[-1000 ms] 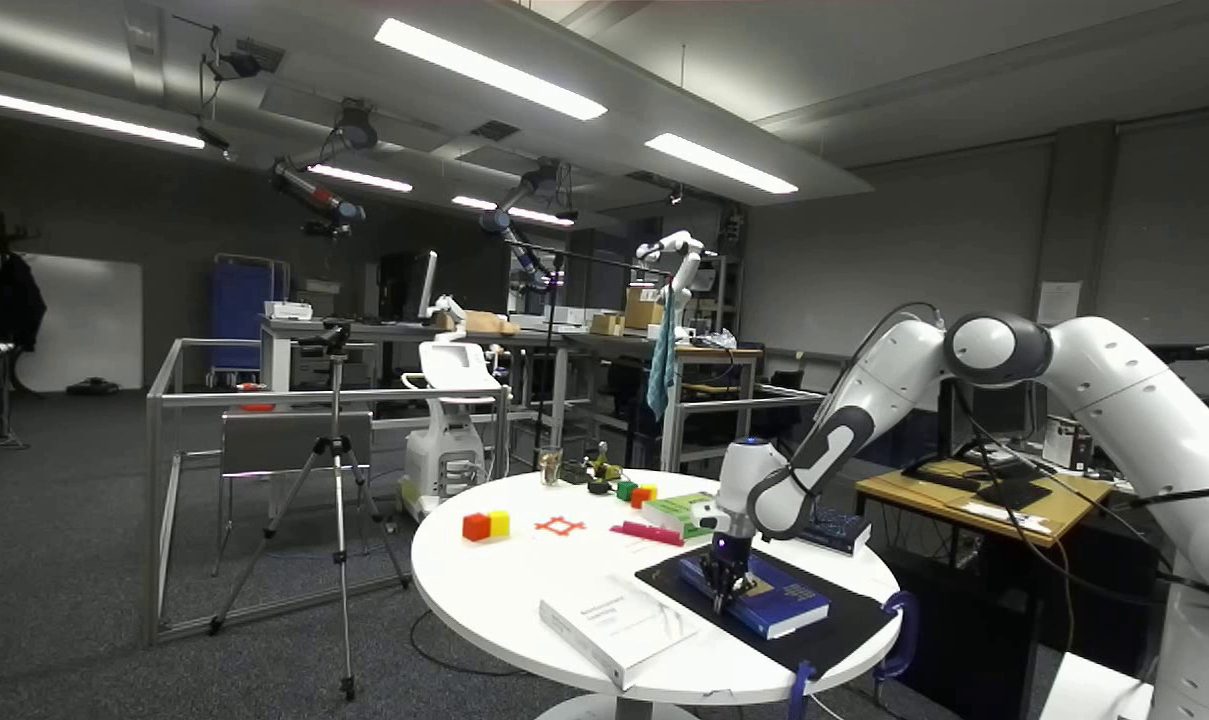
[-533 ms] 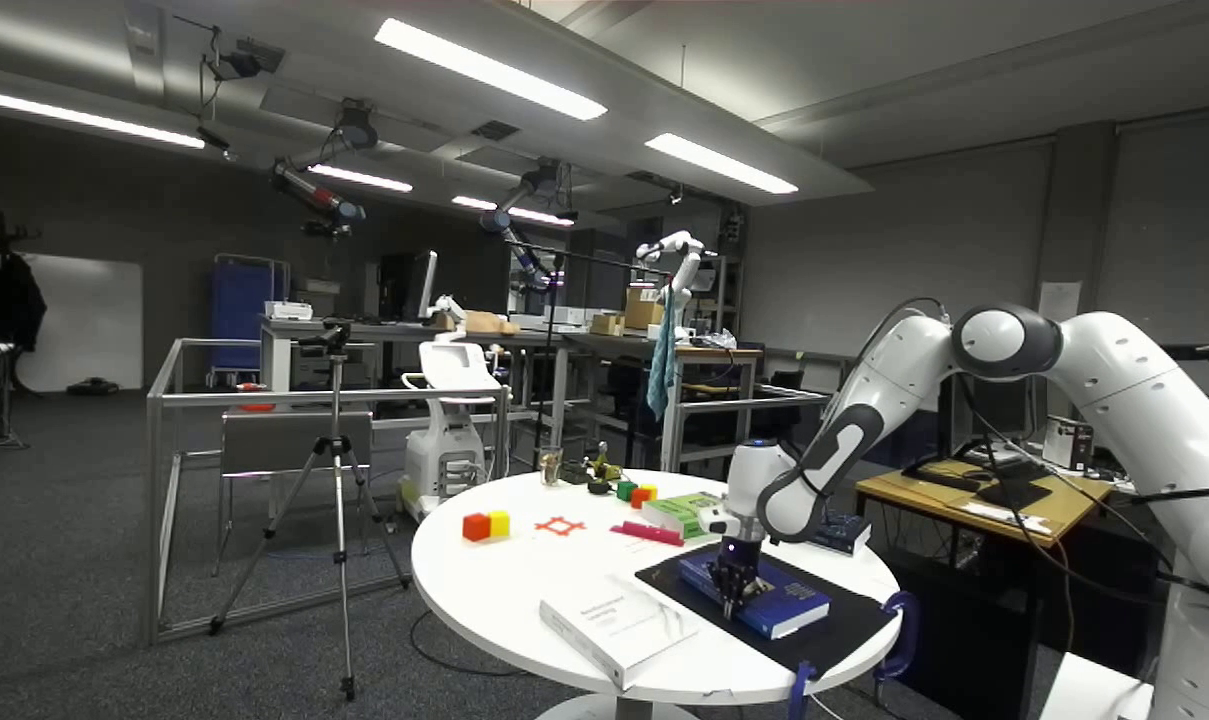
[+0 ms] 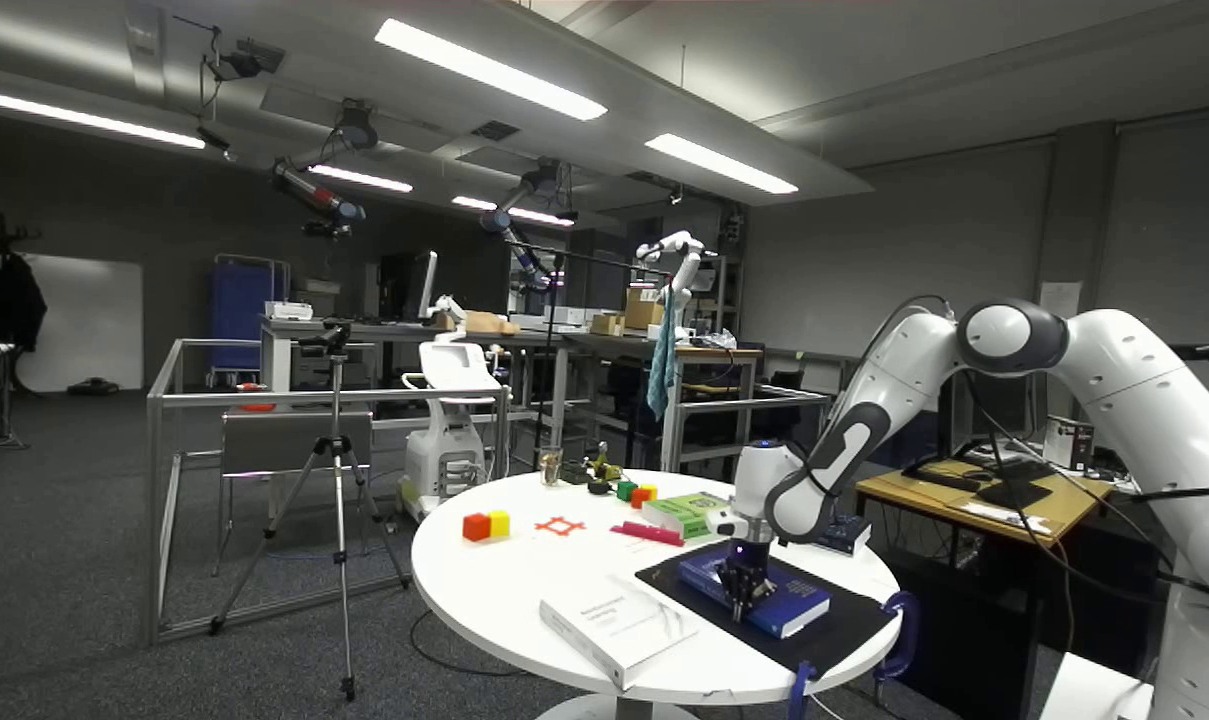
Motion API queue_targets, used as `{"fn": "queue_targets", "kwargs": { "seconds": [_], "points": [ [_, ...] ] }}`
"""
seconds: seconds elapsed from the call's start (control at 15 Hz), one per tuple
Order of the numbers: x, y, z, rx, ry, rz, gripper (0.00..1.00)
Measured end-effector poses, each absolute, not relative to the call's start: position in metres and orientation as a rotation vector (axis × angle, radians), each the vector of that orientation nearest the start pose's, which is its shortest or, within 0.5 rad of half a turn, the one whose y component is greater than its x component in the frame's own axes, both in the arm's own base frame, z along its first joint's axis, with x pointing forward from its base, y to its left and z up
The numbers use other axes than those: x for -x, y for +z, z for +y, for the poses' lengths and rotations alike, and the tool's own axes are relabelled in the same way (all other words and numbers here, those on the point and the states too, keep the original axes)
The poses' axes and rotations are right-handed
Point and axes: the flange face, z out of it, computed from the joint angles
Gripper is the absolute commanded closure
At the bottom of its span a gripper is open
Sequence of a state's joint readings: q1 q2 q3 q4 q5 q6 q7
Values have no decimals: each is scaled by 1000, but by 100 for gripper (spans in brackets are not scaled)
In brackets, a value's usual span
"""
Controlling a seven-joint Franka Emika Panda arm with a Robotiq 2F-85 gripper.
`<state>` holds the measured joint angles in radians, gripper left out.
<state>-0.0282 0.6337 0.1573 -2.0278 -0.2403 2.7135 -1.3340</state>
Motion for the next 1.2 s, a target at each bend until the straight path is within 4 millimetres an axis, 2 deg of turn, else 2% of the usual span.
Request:
{"fn": "queue_targets", "kwargs": {
  "seconds": [0.73,1.2],
  "points": [
    [-591,139,81,-2112,69,2259,100],
    [-594,139,62,-2146,64,2219,100]
  ]
}}
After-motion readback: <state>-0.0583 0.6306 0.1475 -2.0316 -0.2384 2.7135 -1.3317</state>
